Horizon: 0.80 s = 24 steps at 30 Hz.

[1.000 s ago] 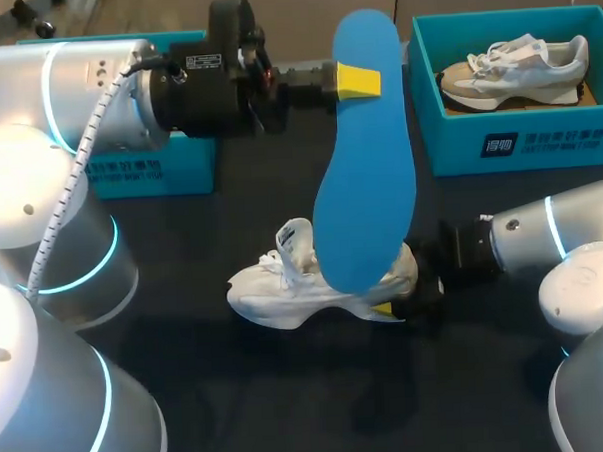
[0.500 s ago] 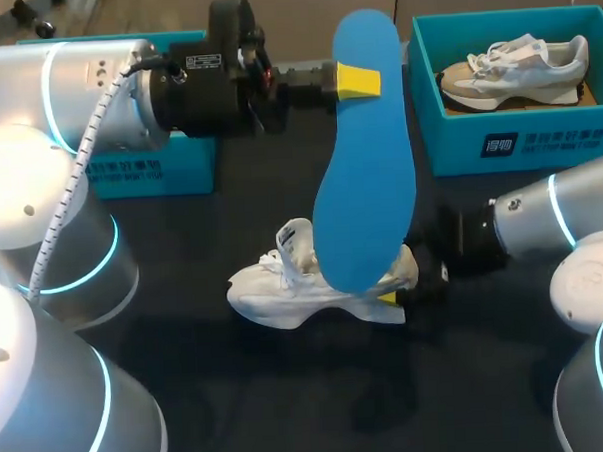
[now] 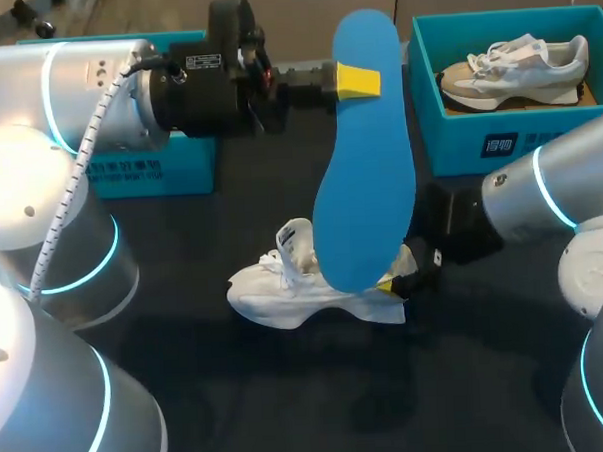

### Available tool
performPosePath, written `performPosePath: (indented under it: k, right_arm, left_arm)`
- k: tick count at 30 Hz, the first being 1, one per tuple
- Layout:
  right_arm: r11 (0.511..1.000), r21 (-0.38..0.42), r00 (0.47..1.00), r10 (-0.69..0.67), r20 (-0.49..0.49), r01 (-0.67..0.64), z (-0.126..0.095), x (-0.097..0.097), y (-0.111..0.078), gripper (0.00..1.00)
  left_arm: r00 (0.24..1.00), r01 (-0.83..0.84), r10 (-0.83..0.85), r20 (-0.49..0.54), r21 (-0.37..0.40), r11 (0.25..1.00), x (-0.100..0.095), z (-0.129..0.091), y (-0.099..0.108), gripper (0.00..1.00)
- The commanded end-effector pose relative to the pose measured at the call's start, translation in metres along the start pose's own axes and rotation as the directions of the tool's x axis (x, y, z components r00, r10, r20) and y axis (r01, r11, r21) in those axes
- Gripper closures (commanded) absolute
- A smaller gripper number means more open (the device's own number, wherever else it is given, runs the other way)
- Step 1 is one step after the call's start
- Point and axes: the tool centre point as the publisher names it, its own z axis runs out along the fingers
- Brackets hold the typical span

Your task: Take the shoe out of the shoebox, open the shoe tongue, remove and reinsert the insole, then place the shoe into the shoebox

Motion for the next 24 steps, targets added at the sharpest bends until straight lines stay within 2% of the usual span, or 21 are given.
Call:
performPosePath:
  k: [1, 16, 24]
  right_arm:
    - [0.980, 0.200, 1.000, -0.008, -0.009, 0.010, -0.010, 0.001, 0.004, 0.00]
    - [0.979, 0.202, 0.999, -0.032, -0.002, 0.032, -0.010, 0.003, 0.006, 0.00]
    - [0.945, 0.322, 0.998, -0.059, 0.015, 0.051, -0.022, 0.003, 0.016, 0.00]
  left_arm:
    - [1.000, 0.001, -0.001, 0.002, 0.000, 1.000, 0.000, 0.001, 0.001, 1.00]
    - [1.000, 0.001, -0.001, 0.002, 0.000, 1.000, 0.000, 0.001, 0.001, 1.00]
    - [1.000, 0.001, -0.001, 0.002, 0.000, 1.000, 0.000, 0.001, 0.001, 1.00]
